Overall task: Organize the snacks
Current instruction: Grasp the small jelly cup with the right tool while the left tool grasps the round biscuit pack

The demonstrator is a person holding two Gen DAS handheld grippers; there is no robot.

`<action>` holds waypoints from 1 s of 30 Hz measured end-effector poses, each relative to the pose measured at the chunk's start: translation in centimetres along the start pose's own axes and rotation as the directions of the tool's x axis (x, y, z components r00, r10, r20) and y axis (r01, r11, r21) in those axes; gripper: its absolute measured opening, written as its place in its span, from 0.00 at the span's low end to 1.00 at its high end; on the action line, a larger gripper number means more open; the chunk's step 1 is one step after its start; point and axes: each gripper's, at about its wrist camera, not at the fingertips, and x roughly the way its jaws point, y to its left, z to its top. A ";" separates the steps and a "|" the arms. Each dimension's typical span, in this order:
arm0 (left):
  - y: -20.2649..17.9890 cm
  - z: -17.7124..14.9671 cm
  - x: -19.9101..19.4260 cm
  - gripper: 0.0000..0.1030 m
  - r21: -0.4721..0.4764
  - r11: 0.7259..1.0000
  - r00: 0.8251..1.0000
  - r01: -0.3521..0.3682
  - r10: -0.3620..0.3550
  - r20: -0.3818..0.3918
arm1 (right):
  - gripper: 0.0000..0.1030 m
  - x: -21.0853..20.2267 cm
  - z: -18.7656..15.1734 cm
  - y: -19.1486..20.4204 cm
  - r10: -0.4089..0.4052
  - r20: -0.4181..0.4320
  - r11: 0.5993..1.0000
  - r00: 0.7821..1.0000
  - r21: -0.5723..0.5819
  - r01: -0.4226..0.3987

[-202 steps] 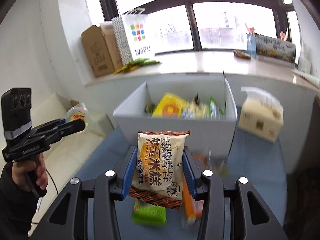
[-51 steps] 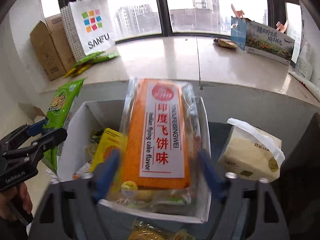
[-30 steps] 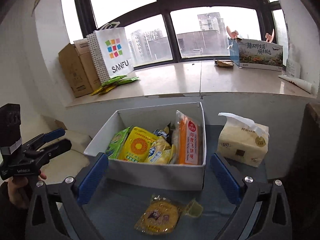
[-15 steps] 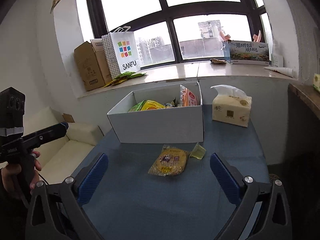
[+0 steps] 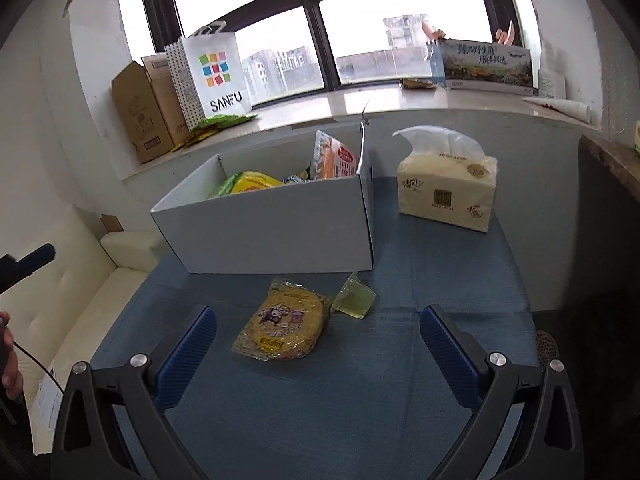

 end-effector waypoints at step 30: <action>-2.1 -1.3 8.8 1.00 0.073 0.997 0.983 0.039 -0.025 -0.180 | 0.31 3.6 -0.1 -2.2 0.033 -0.110 0.999 0.993 -0.015 -0.035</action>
